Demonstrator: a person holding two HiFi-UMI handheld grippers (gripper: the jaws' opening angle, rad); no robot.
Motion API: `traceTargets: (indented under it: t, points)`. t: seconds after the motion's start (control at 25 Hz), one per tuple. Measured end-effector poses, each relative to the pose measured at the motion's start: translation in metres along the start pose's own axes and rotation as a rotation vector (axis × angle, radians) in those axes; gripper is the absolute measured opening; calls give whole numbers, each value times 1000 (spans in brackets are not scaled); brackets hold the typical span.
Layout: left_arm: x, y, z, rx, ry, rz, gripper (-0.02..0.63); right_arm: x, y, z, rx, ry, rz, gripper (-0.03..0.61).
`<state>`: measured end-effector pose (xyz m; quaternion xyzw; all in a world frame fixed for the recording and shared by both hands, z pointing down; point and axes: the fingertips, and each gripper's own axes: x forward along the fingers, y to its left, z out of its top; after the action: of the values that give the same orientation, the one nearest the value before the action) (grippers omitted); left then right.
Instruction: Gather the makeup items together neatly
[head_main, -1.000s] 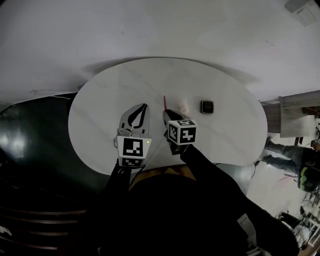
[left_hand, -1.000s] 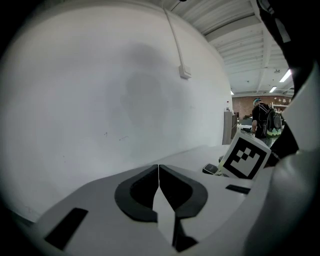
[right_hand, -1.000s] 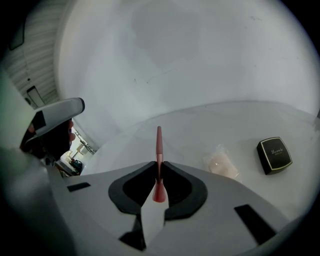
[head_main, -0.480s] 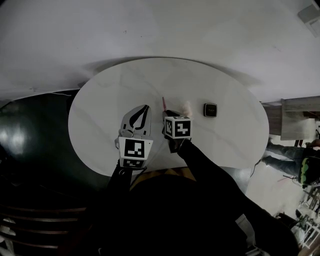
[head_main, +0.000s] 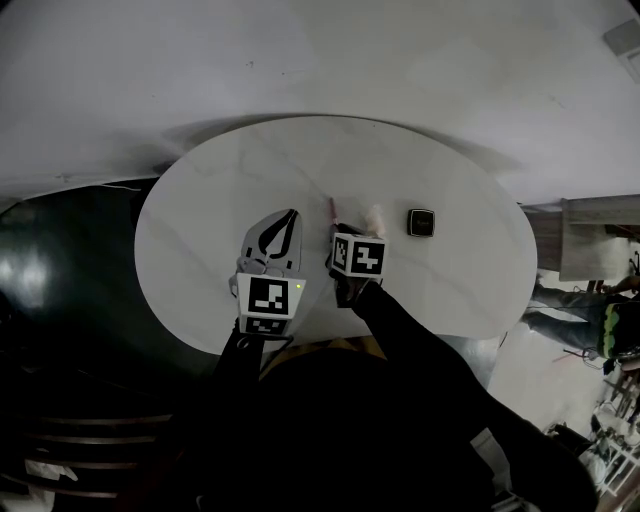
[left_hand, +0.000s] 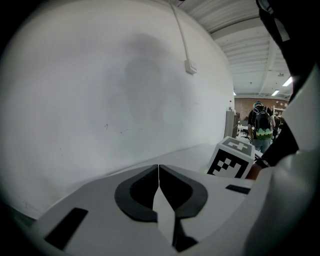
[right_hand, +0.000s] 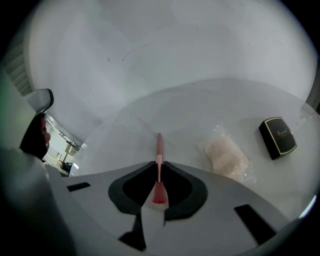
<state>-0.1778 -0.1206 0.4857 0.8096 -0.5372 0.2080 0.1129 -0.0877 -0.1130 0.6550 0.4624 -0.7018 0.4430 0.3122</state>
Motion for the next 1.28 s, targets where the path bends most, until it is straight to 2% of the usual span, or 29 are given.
traceTargets:
  t: [0.12,0.16,0.24,0.8,1.08,1.28]
  points:
    - [2,0,1,-3,-1,-3,18,0,4,-6,-3,14,16,77]
    - [2,0,2,-4,-1,-4,18,0,7,-7,-7,13,26,130]
    - [3,0,3,-4,-1,-6,18,0,10,-7,-16,8,38,179]
    - [7,-13,14,9,-30,-28,18,-21,4,11,-73,-70,79,190]
    - [9,-21,23,72,-47,-42,18,-54,6,39,-145,-204,93,189]
    - [6,-32,41,75,-75,-14,18,-89,4,63,-220,-322,118,189]
